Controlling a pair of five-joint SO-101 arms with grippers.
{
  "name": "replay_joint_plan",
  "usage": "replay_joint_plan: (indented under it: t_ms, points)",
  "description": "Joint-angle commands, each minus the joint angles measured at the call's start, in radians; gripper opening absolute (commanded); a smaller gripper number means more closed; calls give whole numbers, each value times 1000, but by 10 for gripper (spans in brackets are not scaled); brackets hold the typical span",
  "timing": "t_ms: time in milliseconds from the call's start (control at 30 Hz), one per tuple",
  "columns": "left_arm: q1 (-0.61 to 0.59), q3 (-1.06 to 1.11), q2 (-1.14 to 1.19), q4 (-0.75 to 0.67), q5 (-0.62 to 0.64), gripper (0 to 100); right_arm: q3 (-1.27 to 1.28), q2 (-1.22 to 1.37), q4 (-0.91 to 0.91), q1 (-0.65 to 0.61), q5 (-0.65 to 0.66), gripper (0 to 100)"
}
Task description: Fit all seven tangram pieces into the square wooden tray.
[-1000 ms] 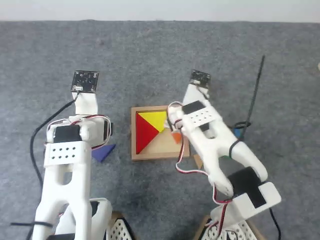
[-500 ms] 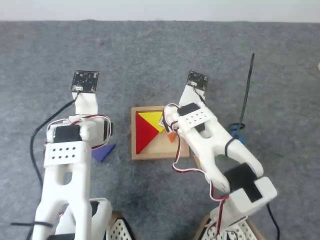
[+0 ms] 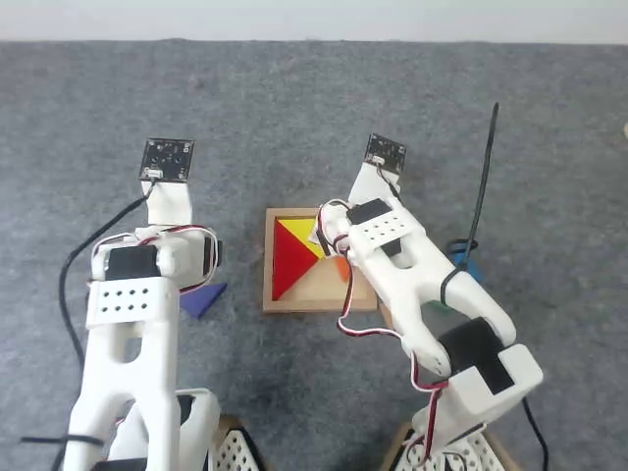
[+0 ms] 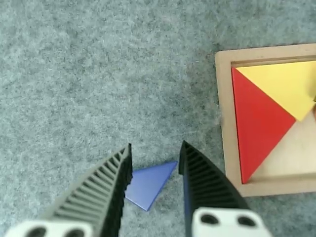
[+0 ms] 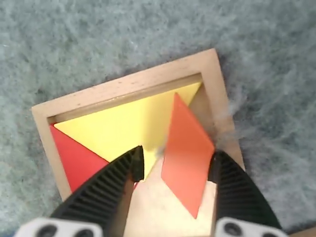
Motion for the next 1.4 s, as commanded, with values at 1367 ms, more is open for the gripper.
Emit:
replay_joint_plan:
  t_ms: [1367]
  points:
    - [3, -7, -5, -20, -9, 160, -18, -10, -180, -19, 173, 235]
